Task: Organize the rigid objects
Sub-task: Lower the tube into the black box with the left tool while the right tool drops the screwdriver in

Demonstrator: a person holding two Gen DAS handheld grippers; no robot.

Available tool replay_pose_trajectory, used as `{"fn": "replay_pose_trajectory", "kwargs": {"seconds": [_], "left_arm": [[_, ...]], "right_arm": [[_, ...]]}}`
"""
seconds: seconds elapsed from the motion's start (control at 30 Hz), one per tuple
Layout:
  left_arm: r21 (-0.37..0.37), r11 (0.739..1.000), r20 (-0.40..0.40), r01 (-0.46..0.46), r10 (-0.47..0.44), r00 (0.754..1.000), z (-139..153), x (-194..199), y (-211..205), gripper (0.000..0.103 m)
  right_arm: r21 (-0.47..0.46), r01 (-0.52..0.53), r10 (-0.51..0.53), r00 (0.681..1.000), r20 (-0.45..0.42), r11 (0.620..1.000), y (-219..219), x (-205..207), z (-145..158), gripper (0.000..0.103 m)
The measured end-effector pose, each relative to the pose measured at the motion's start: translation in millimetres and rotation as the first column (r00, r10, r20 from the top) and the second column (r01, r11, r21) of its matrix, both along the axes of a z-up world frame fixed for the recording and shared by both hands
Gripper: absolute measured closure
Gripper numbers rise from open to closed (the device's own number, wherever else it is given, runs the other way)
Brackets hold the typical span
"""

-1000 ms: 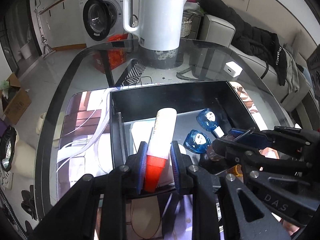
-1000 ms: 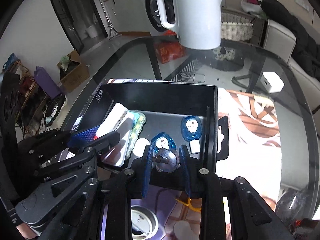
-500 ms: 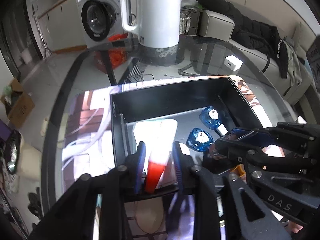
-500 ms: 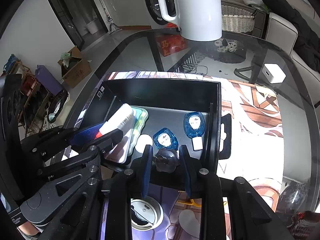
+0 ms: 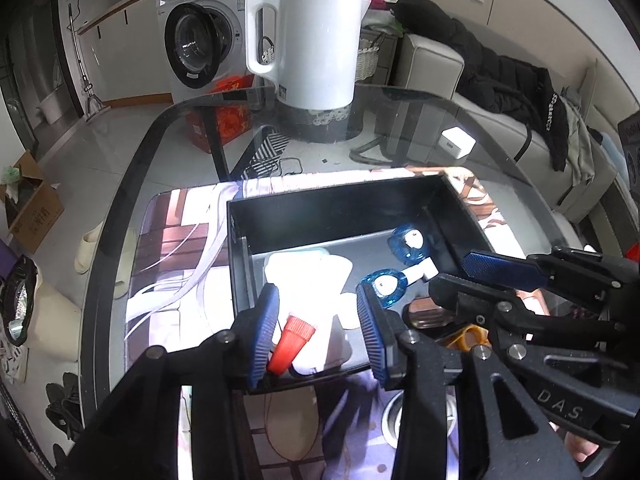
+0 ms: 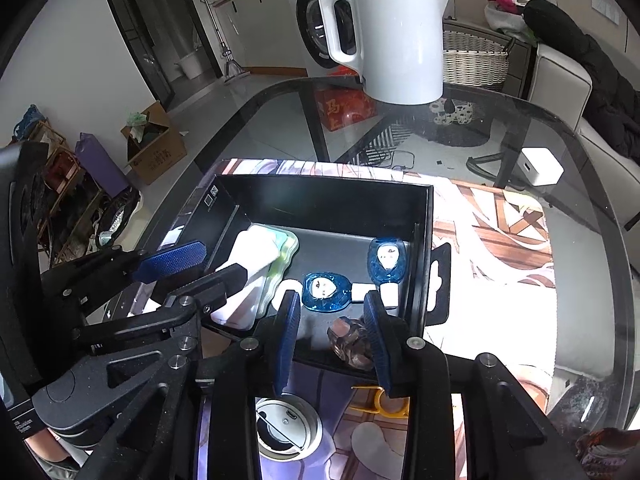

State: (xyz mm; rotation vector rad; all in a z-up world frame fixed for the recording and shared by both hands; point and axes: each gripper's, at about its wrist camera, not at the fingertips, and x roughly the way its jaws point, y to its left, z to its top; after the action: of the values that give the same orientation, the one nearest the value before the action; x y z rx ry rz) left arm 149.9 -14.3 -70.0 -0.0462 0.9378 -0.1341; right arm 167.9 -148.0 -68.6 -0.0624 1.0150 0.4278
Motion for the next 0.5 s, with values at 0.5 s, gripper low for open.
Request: {"fn": "replay_pose_trajectory", "kwargs": {"seconds": [0.5], "left_arm": [[-0.003,0.999,0.093,0.052,-0.051,0.994,40.2,-27.1,-13.0,0.061]], "right_arm": [[-0.034,-0.053,0.058,0.987,0.150,0.998,-18.6,-36.9,48.0,0.069]]}}
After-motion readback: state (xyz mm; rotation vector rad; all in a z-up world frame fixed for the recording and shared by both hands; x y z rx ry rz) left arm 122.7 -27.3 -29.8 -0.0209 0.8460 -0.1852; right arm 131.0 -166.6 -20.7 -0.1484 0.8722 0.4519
